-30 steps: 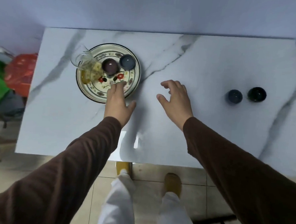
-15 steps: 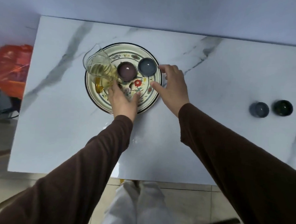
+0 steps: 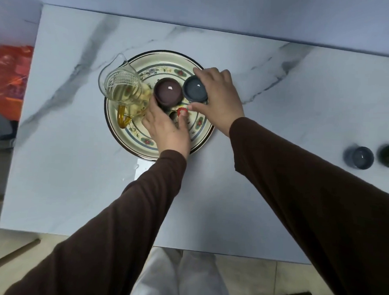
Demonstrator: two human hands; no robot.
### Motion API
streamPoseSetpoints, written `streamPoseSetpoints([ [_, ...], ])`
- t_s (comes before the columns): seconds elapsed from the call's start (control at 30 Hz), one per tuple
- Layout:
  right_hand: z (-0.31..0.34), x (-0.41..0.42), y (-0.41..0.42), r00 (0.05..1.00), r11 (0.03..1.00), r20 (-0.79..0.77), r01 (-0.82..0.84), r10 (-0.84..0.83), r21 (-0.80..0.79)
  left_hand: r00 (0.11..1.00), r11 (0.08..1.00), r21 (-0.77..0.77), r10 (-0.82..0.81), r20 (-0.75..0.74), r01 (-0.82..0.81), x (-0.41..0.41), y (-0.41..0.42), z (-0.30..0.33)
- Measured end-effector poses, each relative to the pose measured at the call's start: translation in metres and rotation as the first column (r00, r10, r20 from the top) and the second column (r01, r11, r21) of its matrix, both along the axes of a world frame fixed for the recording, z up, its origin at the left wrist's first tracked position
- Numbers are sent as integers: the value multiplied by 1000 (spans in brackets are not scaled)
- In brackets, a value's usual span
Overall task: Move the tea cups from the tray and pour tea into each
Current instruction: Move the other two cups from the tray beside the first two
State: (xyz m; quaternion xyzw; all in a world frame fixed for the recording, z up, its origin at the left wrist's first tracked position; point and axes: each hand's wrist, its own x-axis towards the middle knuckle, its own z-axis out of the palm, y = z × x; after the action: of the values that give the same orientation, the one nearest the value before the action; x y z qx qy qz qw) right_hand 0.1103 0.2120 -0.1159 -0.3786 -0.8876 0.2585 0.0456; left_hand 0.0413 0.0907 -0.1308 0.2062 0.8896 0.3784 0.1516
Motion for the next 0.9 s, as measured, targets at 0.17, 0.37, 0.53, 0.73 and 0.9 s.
streamPoseSetpoints([
  [0.17,2,1,2,995,996,-76,69,-72,-49,999,998,-44,42,11,-42,2,8,1],
  [0.37,12,18,2,974,985,-158,149,-161,-83,993,991,-85,109,32,-106,5,27,6],
  [0.53,15,21,0,958,976,-200,190,-208,-107,975,957,-198,222,16,-214,0,49,1],
  [0.73,14,31,-6,941,963,-218,232,-257,-135,975,949,-227,214,-52,-220,0,49,-7],
  [0.9,20,50,-19,929,948,-201,286,-310,-140,993,982,-169,71,-94,-87,5,28,4],
])
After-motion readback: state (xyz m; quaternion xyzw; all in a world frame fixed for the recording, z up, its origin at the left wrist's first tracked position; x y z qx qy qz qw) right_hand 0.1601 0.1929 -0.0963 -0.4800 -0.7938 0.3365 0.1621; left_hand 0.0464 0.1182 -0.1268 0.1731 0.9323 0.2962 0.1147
